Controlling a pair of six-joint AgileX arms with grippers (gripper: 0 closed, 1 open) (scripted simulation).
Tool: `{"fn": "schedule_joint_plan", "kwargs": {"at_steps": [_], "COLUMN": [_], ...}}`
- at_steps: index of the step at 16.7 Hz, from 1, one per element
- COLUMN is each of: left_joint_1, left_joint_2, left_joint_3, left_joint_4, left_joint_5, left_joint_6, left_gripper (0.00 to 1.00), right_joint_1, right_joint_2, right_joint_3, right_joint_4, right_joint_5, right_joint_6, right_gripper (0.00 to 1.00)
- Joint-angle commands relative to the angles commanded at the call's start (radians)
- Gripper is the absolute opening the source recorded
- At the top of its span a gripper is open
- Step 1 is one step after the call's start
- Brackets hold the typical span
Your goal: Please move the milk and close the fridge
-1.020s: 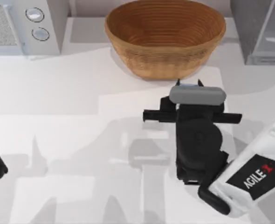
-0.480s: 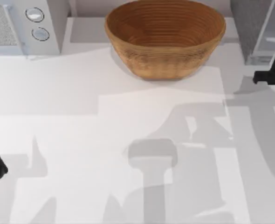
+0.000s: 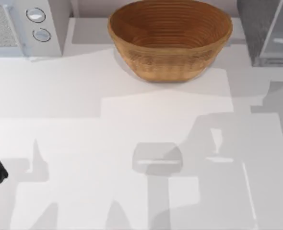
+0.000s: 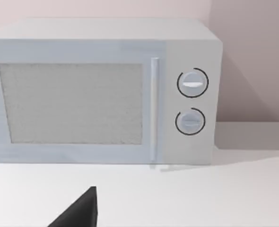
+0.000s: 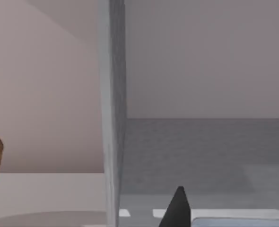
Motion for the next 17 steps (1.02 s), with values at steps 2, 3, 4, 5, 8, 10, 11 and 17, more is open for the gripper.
{"fn": "schedule_joint_plan", "kwargs": {"at_steps": [2, 3, 4, 5, 8, 10, 11, 17], "left_joint_1": [0.000, 0.000, 0.000, 0.000, 0.000, 0.000, 0.000, 0.000], "left_joint_2": [0.000, 0.000, 0.000, 0.000, 0.000, 0.000, 0.000, 0.000], "left_joint_3": [0.000, 0.000, 0.000, 0.000, 0.000, 0.000, 0.000, 0.000], "left_joint_4": [0.000, 0.000, 0.000, 0.000, 0.000, 0.000, 0.000, 0.000], "left_joint_5": [0.000, 0.000, 0.000, 0.000, 0.000, 0.000, 0.000, 0.000], "left_joint_6": [0.000, 0.000, 0.000, 0.000, 0.000, 0.000, 0.000, 0.000], "left_gripper": [1.00, 1.00, 1.00, 1.00, 1.00, 1.00, 1.00, 1.00], "right_joint_1": [0.002, -0.003, -0.013, -0.024, -0.062, -0.086, -0.098, -0.187], "right_joint_2": [0.005, 0.016, 0.039, 0.071, 0.226, 0.354, 0.419, 0.720], "right_joint_3": [0.006, 0.017, 0.040, 0.071, 0.220, 0.358, 0.434, 0.804], "right_joint_4": [0.002, 0.002, -0.003, -0.009, -0.030, -0.045, -0.052, -0.106], "right_joint_5": [0.002, -0.005, -0.018, -0.032, -0.080, -0.109, -0.122, -0.202], "right_joint_6": [0.001, 0.002, 0.003, 0.004, 0.005, 0.005, 0.004, -0.011], "right_gripper": [0.00, 0.00, 0.00, 0.00, 0.00, 0.00, 0.00, 0.00]}}
